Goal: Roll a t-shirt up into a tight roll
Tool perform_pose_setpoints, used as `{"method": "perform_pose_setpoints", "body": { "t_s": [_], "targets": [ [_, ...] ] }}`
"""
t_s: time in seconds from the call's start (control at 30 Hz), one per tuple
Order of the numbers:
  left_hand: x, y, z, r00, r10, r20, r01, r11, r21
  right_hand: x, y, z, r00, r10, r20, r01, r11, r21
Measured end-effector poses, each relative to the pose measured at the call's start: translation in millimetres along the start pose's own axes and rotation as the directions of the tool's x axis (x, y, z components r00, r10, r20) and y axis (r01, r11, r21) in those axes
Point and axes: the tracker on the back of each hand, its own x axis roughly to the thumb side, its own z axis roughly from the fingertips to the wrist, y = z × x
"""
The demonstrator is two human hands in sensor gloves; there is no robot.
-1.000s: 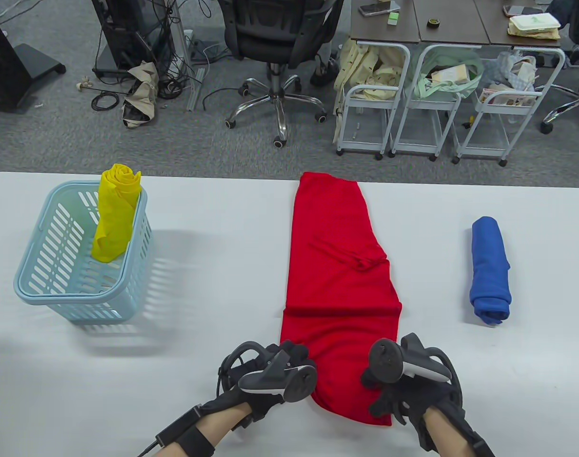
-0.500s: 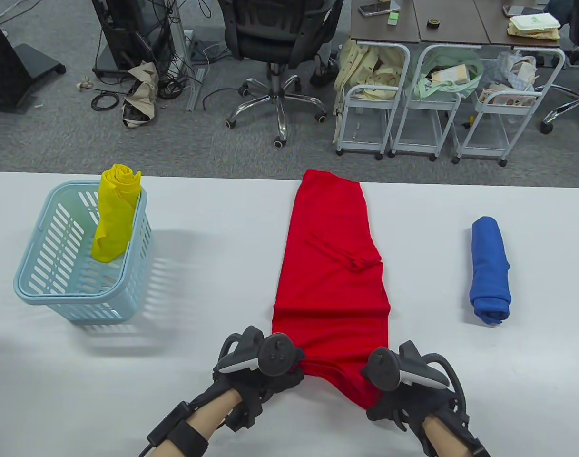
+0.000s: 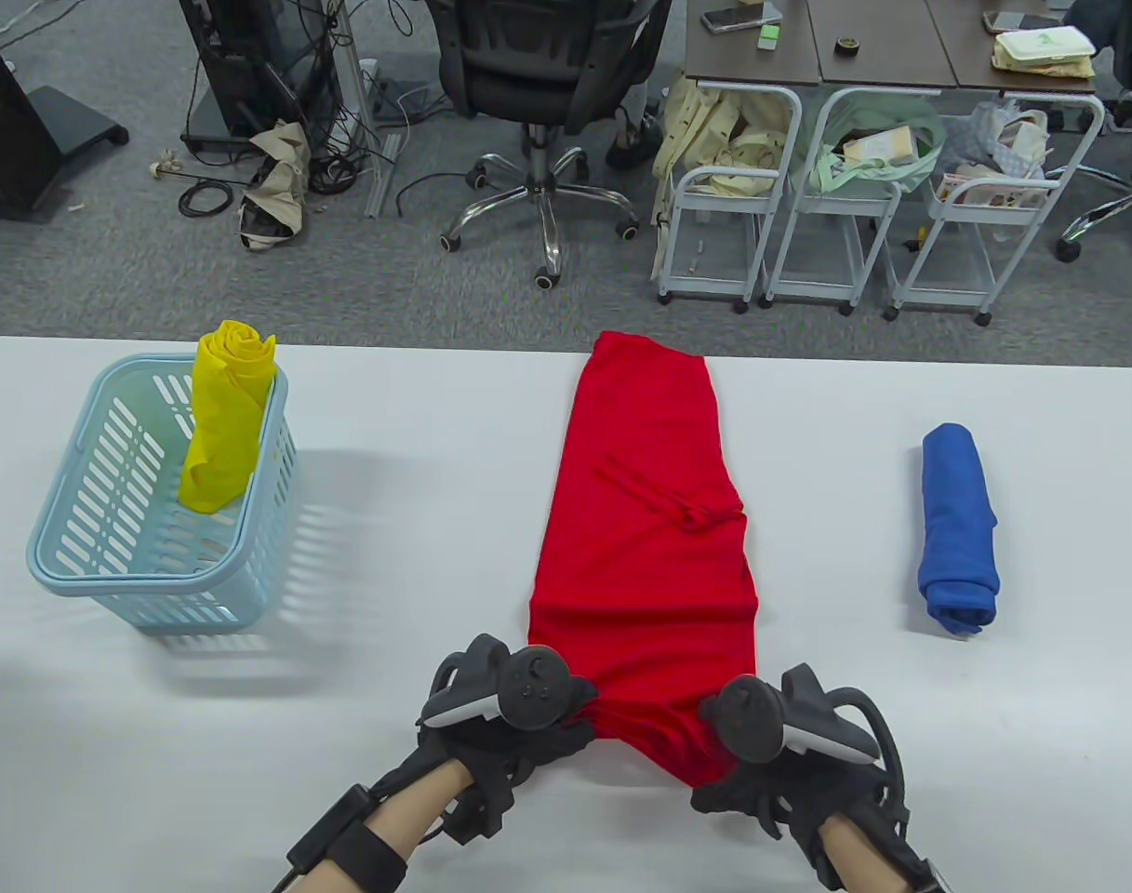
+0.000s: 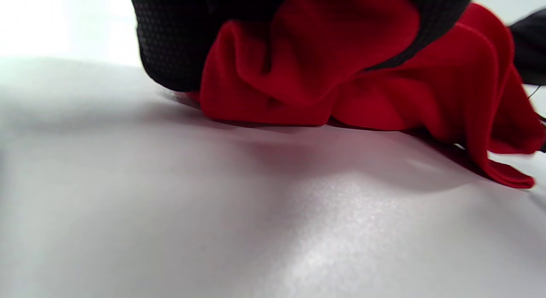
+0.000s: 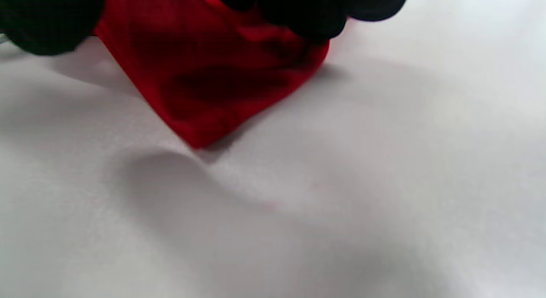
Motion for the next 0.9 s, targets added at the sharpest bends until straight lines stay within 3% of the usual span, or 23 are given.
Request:
{"method": "perform_pose_setpoints", "body": {
  "t_s": [0.07,0.17,0.2,0.3,0.43,0.53,0.67,0.9],
  "targets": [
    [0.9,-0.3,-0.2,1.000,-0.009,0.001,0.009,1.000,0.000,14.4,1.0,-5.2,0.999,0.043,0.002,-0.042,0.999,-0.017],
    [-1.9,0.8,-1.1,1.000,0.021,-0.003,-0.021,1.000,-0.002,31.5,14.7,-18.2,0.990,0.138,-0.028,-0.136,0.990,0.048],
    [-4.1,1.2,-1.3,0.999,0.049,-0.005,-0.049,0.999,-0.004,39.5,17.0,-19.0,0.966,0.235,-0.103,-0.236,0.972,0.007],
    [-11.5,1.9,0.5,0.992,0.127,-0.007,-0.127,0.992,-0.006,40.0,13.0,-17.6,0.955,0.246,-0.164,-0.257,0.965,-0.048],
    [-14.3,1.5,4.7,0.985,0.173,0.002,-0.172,0.985,-0.019,19.2,6.2,-15.3,0.989,0.044,-0.143,-0.055,0.996,-0.075],
    [-5.4,2.4,10.0,0.998,0.055,0.007,-0.055,0.998,-0.013,11.7,4.5,-12.0,0.993,-0.008,-0.118,-0.001,0.997,-0.081],
    [1.1,9.1,16.2,0.993,-0.116,-0.028,0.118,0.991,0.060,-5.6,-6.0,-4.7,0.980,-0.187,-0.070,0.176,0.974,-0.139],
    [-14.5,30.0,24.4,0.990,0.138,0.032,-0.141,0.979,0.146,-20.4,-25.2,6.1,0.932,-0.363,-0.004,0.352,0.906,-0.234]
  ]
}}
